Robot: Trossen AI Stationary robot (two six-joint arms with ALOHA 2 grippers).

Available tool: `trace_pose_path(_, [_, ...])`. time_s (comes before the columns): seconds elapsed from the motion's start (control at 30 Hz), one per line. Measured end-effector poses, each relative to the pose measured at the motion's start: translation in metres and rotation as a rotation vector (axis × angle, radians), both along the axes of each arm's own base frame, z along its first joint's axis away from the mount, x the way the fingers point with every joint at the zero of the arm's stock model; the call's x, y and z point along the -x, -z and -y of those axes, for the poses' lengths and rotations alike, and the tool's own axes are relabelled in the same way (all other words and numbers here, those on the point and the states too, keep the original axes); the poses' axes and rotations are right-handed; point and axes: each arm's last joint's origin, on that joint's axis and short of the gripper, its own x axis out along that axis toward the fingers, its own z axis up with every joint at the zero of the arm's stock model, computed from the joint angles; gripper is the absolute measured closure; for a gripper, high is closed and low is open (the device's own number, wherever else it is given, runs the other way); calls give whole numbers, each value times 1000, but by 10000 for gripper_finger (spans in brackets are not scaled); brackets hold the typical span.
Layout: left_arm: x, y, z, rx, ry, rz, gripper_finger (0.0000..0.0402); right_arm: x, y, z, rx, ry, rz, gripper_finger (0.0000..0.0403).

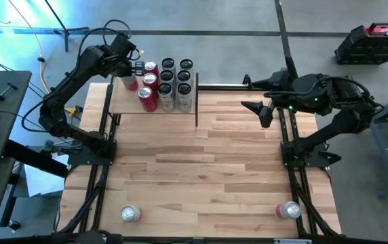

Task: Place canned beverage on shelf
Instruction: Put the top pink soda can on the shelf

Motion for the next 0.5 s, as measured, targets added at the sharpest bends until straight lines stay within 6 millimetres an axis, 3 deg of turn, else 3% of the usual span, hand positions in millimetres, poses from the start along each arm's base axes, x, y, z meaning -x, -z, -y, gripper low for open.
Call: trace_pose_path(0.5, [9,0,-5,3,-25,-12,401,-1,-1,0,-16,7,16,54])
